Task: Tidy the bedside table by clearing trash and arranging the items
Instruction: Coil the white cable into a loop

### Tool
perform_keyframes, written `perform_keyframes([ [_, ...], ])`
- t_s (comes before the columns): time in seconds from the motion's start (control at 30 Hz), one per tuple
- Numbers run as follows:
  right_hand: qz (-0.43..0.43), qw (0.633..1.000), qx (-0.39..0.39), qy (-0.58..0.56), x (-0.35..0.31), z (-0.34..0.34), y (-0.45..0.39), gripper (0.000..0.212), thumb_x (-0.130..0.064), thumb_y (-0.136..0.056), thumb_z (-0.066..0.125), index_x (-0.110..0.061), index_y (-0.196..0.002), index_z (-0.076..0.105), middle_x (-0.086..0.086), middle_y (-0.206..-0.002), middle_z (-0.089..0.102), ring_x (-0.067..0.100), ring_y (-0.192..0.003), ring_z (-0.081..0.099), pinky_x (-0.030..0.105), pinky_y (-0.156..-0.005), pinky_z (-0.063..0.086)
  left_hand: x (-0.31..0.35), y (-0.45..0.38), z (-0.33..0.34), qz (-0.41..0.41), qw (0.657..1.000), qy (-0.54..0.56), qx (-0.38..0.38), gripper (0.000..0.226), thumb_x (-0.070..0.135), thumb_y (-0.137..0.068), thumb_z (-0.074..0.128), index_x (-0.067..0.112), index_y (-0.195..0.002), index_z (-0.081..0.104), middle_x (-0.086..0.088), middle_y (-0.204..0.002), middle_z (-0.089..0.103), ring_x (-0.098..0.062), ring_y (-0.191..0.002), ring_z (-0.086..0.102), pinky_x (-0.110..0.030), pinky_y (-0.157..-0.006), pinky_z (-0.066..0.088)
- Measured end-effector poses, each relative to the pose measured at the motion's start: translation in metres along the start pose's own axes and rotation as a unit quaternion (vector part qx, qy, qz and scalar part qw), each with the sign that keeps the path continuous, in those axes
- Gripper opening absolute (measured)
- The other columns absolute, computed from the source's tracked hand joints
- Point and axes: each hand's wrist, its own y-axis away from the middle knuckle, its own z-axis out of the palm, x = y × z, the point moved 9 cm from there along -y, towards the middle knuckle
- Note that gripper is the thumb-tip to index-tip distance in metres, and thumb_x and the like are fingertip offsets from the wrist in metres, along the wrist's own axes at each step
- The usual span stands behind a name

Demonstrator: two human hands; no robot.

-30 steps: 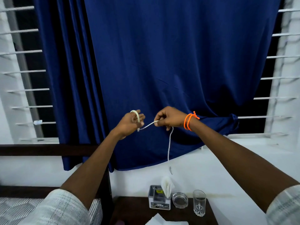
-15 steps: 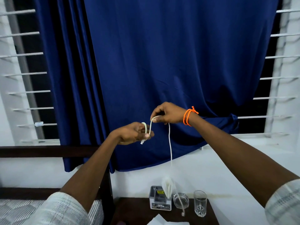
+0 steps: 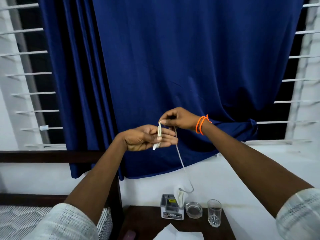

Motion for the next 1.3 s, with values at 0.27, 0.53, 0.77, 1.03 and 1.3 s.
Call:
perform_keyframes([
  [0.27,0.051,0.955,-0.021,-0.292,0.024,0.062,0.002,0.022,-0.016,-0.102,0.053,-0.012,-0.112,0.072,0.015,-0.095,0.069,0.026,-0.076,0.063,0.041,-0.073,0.059,0.034,0.003,0.008,0.147,0.974,0.165,-0.045,0.062,-0.011,-0.096,0.054,-0.012,-0.153,0.029,-0.034,-0.156,0.036,-0.036,-0.145,0.045,-0.034,-0.117,0.042],
  [0.53,0.133,0.942,-0.029,-0.306,0.038,0.086,0.005,0.015,-0.015,-0.103,0.053,-0.006,-0.1,0.064,0.015,-0.077,0.063,0.02,-0.058,0.061,0.045,-0.067,0.062,0.035,0.007,-0.035,0.224,0.956,0.152,0.114,0.049,-0.001,-0.102,0.045,-0.01,-0.149,0.036,-0.031,-0.153,0.044,-0.033,-0.145,0.046,-0.031,-0.115,0.043],
  [0.77,0.151,0.981,-0.076,-0.096,0.033,0.082,0.005,0.021,-0.018,-0.099,0.054,-0.001,-0.102,0.066,0.008,-0.069,0.062,0.014,-0.05,0.055,0.032,-0.052,0.055,0.024,0.009,-0.079,0.197,0.92,0.111,0.32,0.052,0.029,-0.104,0.051,-0.009,-0.14,0.046,-0.025,-0.133,0.065,-0.028,-0.131,0.062,-0.025,-0.096,0.057],
  [1.03,0.145,0.985,-0.086,-0.016,0.034,0.067,0.007,0.009,-0.014,-0.096,0.062,-0.005,-0.098,0.064,0.005,-0.066,0.06,0.013,-0.049,0.05,0.028,-0.048,0.048,0.019,0.016,-0.086,0.186,0.909,0.099,0.359,0.04,0.014,-0.107,0.045,-0.008,-0.141,0.047,-0.026,-0.132,0.066,-0.019,-0.103,0.075,-0.018,-0.068,0.057],
  [1.3,0.147,0.986,-0.082,-0.001,0.035,0.058,0.011,0.02,-0.012,-0.095,0.062,0.004,-0.106,0.066,0.007,-0.067,0.061,0.013,-0.05,0.05,0.028,-0.048,0.048,0.02,0.016,-0.084,0.212,0.894,0.197,0.342,0.05,0.009,-0.095,0.039,-0.015,-0.138,0.046,-0.033,-0.132,0.063,-0.038,-0.122,0.066,-0.032,-0.093,0.06],
])
